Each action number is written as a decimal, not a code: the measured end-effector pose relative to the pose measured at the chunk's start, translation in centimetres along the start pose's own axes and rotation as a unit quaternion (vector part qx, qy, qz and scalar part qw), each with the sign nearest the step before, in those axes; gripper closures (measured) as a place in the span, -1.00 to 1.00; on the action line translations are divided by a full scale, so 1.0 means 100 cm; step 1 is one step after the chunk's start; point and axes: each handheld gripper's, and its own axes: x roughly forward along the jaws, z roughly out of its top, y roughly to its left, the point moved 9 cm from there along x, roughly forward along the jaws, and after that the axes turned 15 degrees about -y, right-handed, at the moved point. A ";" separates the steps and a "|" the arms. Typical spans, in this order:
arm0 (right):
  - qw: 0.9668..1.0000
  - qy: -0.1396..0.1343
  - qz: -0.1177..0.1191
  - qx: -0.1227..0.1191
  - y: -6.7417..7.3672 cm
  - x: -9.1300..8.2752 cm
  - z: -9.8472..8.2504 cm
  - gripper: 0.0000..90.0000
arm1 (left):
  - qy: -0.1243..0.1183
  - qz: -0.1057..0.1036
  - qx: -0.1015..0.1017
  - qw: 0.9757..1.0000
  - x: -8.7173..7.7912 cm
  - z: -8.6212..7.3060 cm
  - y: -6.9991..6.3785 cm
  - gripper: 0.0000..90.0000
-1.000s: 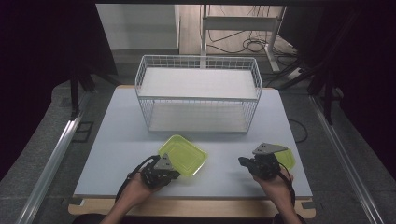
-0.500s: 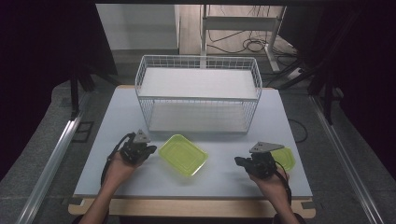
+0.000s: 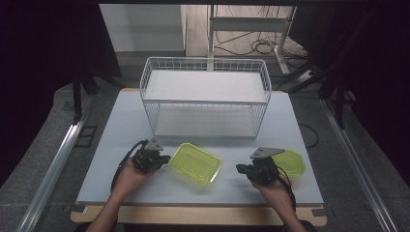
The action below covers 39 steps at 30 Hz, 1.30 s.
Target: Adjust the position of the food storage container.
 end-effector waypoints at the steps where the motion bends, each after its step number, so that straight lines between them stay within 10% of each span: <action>1: 1.000 0.003 0.002 0.000 0.001 0.002 0.000 0.99 | -0.001 -0.004 -0.001 1.000 0.000 0.000 -0.004 0.96; 27: 0.998 0.061 0.019 -0.009 0.009 0.031 -0.009 0.94 | 0.033 -0.076 0.003 0.997 -0.012 -0.016 -0.076 0.93; 31: 0.998 0.057 0.005 -0.016 0.005 0.024 -0.007 0.89 | 0.025 -0.055 -0.005 0.998 -0.026 -0.019 -0.072 0.84; 39: 1.000 0.008 -0.009 -0.023 0.002 0.003 0.004 0.41 | -0.032 0.012 0.005 0.999 -0.063 -0.023 -0.068 0.02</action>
